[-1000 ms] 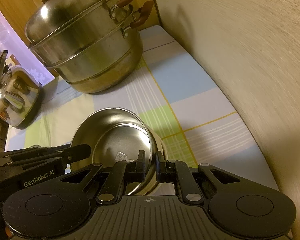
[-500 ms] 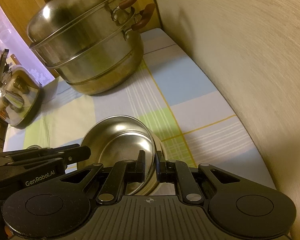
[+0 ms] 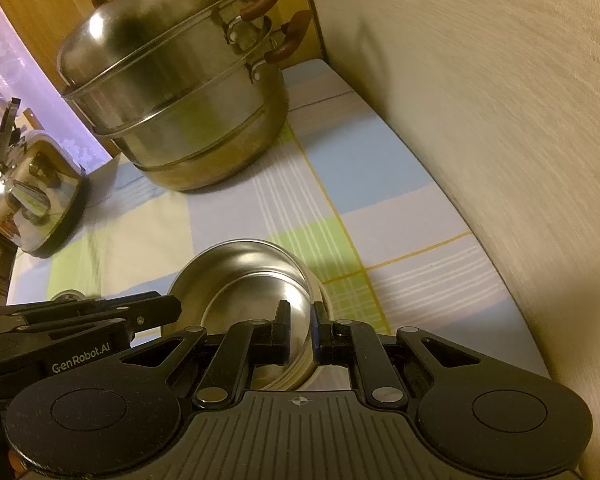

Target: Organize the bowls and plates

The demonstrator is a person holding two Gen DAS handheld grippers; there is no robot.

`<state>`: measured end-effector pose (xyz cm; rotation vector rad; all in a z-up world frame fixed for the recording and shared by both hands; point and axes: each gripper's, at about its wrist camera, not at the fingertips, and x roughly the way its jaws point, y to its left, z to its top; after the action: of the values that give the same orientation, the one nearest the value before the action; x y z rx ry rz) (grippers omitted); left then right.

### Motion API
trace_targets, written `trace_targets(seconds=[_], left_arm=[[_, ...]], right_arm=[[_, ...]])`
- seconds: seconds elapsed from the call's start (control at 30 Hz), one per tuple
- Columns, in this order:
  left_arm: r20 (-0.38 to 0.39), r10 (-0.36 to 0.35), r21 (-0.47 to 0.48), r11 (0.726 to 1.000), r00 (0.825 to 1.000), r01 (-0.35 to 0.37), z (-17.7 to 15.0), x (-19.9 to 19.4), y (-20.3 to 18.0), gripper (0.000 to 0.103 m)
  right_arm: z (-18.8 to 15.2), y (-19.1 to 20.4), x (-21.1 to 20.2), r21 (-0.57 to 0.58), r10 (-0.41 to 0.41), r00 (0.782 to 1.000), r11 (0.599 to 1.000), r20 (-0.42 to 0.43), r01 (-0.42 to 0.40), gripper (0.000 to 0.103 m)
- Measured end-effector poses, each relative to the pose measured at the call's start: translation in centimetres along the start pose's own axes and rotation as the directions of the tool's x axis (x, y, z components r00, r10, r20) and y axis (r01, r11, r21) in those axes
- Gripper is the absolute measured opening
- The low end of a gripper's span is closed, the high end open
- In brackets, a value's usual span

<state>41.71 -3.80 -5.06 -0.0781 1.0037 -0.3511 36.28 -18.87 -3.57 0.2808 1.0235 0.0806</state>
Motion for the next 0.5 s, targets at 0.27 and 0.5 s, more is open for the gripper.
trace_targets(seconds=[0.27,0.5], left_arm=[[0.031,0.002,-0.009,1.000,1.000,-0.002,-0.8,-2.1,-0.2,0.024],[0.076,0.032,-0.016,0.999,0.997,-0.031,-2.7,-5.5,-0.3,0.042]], right_arm=[[-0.8,0.0,-1.2,-0.005,0.023,1.000,1.000,0.015,-0.023,0.012],[-3.0,0.4,-4.2,-0.059,0.046,0.994,0.997,0.098,-0.040,0.070]])
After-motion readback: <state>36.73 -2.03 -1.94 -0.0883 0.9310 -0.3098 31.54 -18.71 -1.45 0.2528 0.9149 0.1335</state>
